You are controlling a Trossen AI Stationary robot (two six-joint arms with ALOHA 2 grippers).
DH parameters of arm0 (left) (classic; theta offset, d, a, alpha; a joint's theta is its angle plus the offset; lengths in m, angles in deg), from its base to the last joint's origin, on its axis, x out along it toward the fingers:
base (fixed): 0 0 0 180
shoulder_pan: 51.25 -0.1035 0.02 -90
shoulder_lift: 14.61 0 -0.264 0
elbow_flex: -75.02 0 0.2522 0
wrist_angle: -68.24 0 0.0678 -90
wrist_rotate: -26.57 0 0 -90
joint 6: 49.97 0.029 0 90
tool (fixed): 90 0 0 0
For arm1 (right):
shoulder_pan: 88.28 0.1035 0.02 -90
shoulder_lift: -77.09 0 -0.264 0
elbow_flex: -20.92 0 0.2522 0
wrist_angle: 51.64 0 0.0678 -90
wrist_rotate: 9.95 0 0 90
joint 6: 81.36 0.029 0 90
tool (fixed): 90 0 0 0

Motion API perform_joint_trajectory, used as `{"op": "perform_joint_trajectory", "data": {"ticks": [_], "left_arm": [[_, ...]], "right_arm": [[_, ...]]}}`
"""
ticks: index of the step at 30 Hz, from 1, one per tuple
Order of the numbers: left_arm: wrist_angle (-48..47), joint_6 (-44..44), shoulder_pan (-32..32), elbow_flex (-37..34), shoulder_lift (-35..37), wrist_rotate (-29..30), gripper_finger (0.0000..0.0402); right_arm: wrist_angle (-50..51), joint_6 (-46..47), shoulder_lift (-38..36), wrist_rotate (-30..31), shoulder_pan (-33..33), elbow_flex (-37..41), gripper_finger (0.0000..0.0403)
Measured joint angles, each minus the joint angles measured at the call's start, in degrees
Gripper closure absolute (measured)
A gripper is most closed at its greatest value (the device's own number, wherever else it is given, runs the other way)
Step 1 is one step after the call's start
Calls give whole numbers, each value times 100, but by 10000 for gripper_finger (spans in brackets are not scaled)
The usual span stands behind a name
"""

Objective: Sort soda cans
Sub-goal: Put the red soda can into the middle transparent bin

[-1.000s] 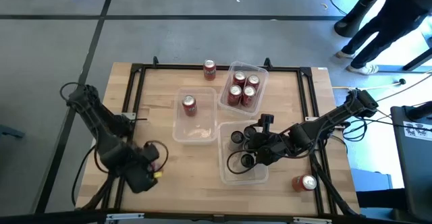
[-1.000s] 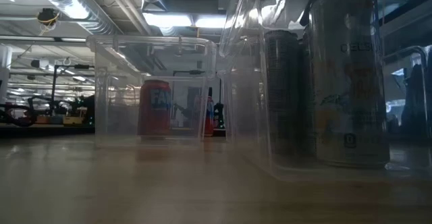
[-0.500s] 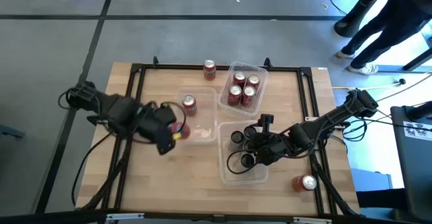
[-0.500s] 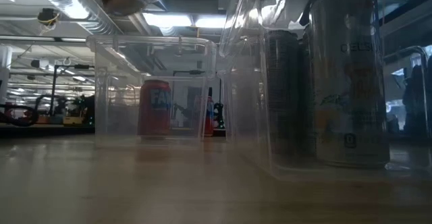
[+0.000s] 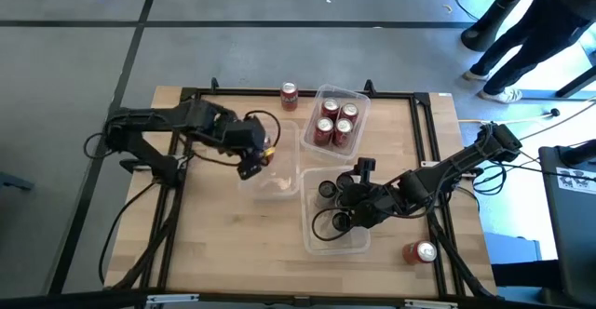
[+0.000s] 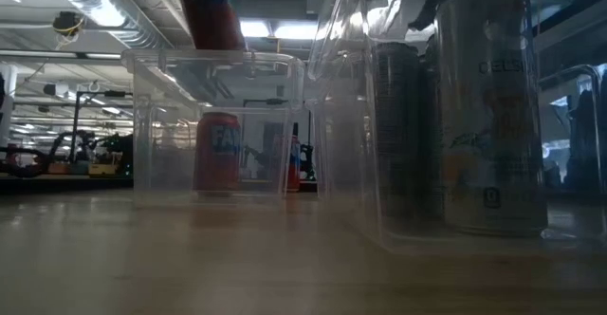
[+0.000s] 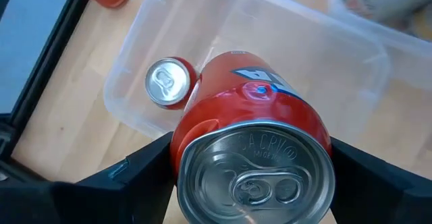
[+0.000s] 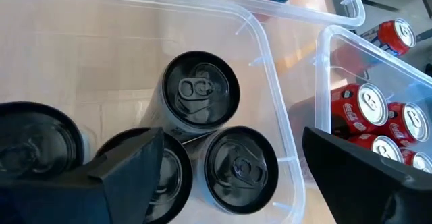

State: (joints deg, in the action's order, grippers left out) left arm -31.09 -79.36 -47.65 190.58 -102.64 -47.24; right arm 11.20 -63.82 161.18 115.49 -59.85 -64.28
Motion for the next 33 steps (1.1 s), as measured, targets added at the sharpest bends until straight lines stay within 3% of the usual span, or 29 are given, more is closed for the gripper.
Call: {"op": "perform_joint_trajectory", "data": {"ticks": [14, 33], "left_arm": [[53, 621, -366, -50, -955, -259, 103], [1673, 751, -546, -2032, -1025, -984, 103]], "right_arm": [[-13, 55, 0, 13, 0, 0, 52], [-73, 83, 0, 216, 4, 0, 52]]}}
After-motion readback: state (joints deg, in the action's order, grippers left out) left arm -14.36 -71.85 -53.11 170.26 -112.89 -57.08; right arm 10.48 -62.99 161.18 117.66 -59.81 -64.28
